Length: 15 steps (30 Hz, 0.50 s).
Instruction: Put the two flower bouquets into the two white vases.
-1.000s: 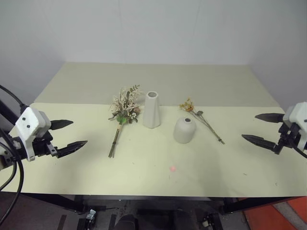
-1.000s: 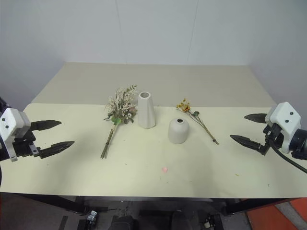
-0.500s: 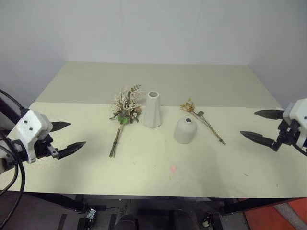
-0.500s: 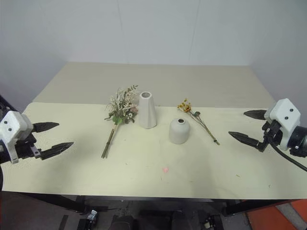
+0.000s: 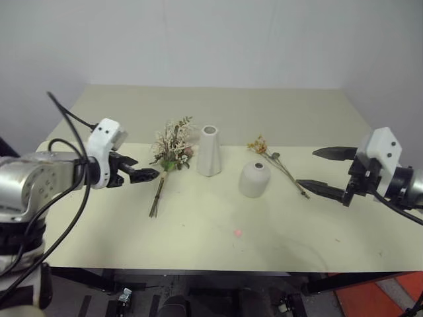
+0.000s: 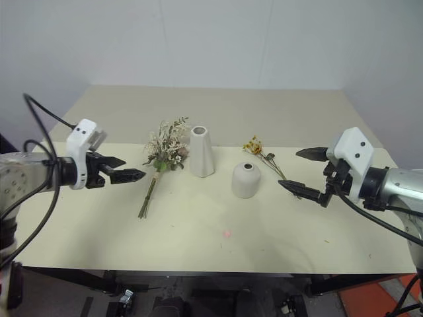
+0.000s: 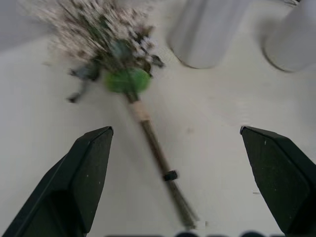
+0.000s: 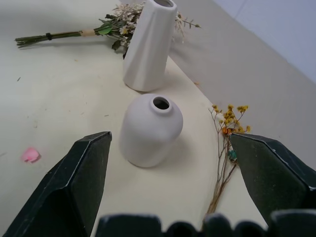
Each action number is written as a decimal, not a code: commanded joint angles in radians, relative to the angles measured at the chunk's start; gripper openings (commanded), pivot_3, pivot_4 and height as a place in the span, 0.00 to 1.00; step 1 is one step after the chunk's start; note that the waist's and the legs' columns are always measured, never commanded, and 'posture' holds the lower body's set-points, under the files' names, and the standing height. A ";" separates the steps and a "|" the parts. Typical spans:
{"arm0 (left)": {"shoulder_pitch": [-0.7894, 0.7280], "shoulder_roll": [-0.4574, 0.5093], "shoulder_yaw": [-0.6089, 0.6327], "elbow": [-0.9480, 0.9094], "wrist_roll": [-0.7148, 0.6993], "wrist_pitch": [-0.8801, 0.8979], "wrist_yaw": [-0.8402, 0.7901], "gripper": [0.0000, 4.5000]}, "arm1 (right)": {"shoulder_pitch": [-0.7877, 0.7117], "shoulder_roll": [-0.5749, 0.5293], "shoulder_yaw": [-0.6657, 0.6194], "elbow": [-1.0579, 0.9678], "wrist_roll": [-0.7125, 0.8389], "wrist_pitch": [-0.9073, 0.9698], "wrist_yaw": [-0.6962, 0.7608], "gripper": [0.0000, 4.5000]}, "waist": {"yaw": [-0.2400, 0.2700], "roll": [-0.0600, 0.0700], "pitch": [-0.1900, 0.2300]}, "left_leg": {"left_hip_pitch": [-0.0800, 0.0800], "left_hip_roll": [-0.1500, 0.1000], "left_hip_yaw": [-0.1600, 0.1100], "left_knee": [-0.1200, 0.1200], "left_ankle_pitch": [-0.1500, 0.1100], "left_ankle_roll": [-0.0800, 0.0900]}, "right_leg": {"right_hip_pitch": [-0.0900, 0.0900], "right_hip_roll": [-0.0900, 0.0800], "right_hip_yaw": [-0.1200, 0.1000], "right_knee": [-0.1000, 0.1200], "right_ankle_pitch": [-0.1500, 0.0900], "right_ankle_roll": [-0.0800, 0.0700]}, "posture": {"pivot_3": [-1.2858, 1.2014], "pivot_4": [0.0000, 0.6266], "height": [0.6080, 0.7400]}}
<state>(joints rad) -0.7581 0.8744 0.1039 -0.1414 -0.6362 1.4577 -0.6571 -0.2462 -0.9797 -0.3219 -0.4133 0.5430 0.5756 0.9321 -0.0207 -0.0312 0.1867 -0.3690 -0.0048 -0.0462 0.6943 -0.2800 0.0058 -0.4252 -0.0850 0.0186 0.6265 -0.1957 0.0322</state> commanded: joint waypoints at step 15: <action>-0.345 -0.069 -0.457 0.528 0.267 -0.149 -0.129 1.00 | -0.014 -0.016 0.058 -0.159 0.123 0.154 -0.040 1.00 | 0.007 0.000 0.000 | -0.001 0.000 -0.001 0.001 0.000 0.000 | 0.000 0.001 0.000 0.000 0.000 0.000 | 0.52 0.24 1.00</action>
<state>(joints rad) -1.0690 0.8019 -0.3486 0.3710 -0.4005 1.3378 -0.7751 -0.2364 -0.9723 -0.2559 -0.5738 0.6516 0.7309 0.8613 -0.0140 -0.0313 0.1868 -0.3698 -0.0049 -0.0469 0.6948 -0.2800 0.0059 -0.4251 -0.0843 0.0186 0.6260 -0.1959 0.0323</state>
